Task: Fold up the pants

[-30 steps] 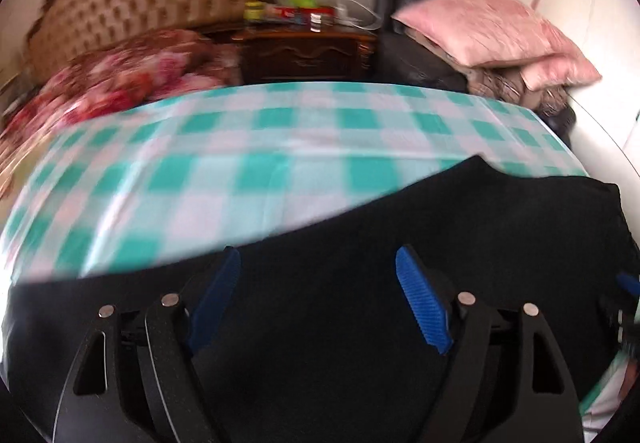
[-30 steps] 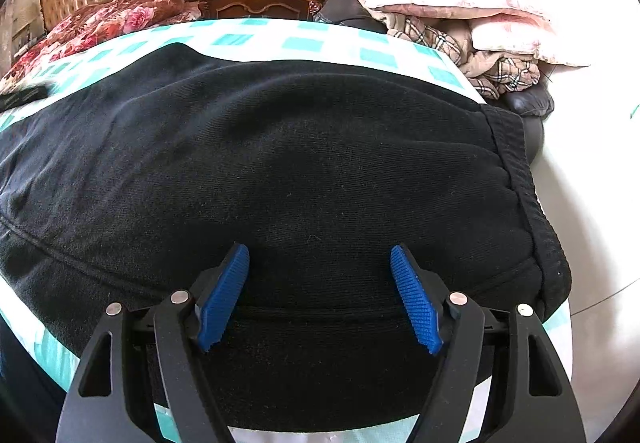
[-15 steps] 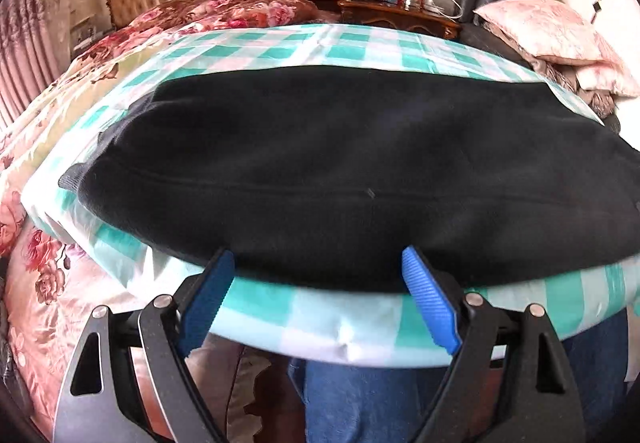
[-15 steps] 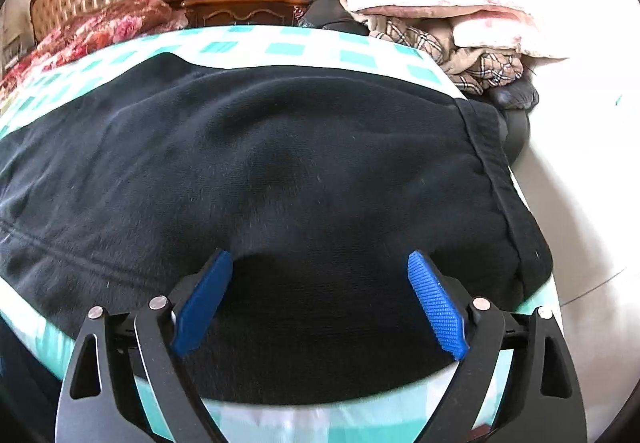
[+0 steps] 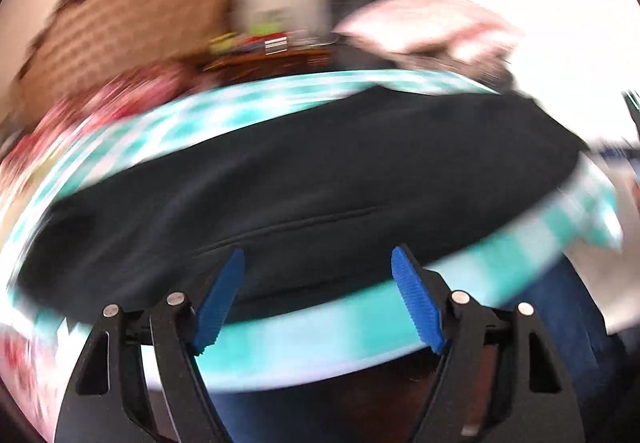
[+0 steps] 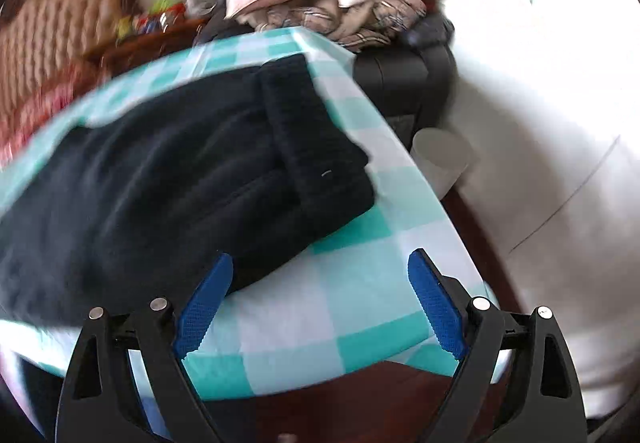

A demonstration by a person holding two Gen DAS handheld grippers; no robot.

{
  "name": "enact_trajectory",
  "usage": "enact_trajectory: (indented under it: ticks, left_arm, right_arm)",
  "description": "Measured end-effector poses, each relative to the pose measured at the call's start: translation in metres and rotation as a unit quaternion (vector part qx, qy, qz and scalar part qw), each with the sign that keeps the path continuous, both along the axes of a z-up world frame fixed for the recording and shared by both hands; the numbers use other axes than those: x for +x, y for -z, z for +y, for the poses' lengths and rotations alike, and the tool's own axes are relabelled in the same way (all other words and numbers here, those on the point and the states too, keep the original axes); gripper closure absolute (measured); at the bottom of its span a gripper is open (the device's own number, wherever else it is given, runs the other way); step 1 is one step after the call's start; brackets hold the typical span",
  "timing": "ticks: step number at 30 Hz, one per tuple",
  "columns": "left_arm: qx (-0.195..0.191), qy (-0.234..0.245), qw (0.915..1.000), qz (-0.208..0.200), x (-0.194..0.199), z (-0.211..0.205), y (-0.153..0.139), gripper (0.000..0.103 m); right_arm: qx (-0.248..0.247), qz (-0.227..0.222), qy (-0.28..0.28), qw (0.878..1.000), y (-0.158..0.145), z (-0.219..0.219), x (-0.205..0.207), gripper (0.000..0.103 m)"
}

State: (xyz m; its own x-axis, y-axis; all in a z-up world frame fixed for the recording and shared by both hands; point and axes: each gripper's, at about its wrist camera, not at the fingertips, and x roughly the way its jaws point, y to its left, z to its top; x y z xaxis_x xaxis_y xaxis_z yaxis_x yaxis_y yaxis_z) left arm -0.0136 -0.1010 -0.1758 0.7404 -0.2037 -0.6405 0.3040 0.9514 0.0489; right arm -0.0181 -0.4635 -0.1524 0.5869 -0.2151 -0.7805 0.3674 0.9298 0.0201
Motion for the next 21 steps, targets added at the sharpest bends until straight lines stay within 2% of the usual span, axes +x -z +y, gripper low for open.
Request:
enact_trajectory:
  ticks: [1,2,3,4,8,11,13,15,18,20,21]
  left_arm:
    - [0.016,0.052,0.9985,-0.008,-0.002,-0.029,0.0,0.03]
    - [0.028,0.081,0.9962,-0.014,-0.004,-0.047,0.002,0.03]
    - [0.048,0.112,0.9923,-0.023,-0.006,-0.069,0.004,0.03]
    - [0.071,0.148,0.986,-0.032,-0.008,-0.094,0.007,0.03]
    - [0.125,0.219,0.9659,-0.061,-0.011,-0.155,0.019,0.034]
    - [0.148,0.249,0.9552,-0.06,-0.005,-0.188,0.035,0.046]
    - [0.15,0.254,0.9531,-0.067,0.0,-0.197,0.037,0.061]
    - [0.142,0.246,0.9564,-0.066,0.007,-0.206,0.034,0.072]
    - [0.125,0.248,0.9584,-0.065,0.01,-0.209,0.028,0.072]
    - [0.127,0.249,0.958,-0.064,0.007,-0.213,0.029,0.067]
    - [0.124,0.25,0.9582,-0.063,0.006,-0.213,0.028,0.06]
  right_arm:
    - [0.027,-0.007,-0.002,1.0,-0.001,-0.009,0.004,0.017]
    - [0.048,-0.006,-0.003,0.999,0.0,-0.016,0.009,0.017]
    - [0.066,0.003,-0.002,0.998,0.004,-0.024,0.018,0.017]
    - [0.072,0.005,0.001,0.997,0.006,-0.028,0.023,0.022]
    - [0.095,0.008,0.0,0.995,0.005,-0.035,0.039,0.061]
    - [0.084,-0.002,-0.012,0.996,-0.005,-0.031,0.046,0.08]
    - [0.066,-0.016,-0.027,0.997,-0.017,-0.024,0.053,0.082]
    - [0.048,-0.042,-0.046,0.997,-0.031,-0.019,0.06,0.084]
    - [0.026,-0.088,-0.077,0.993,-0.05,-0.012,0.065,0.085]
    - [0.02,-0.08,-0.076,0.994,-0.043,-0.014,0.074,0.085]
    - [0.014,-0.068,-0.075,0.995,-0.032,-0.017,0.08,0.085]
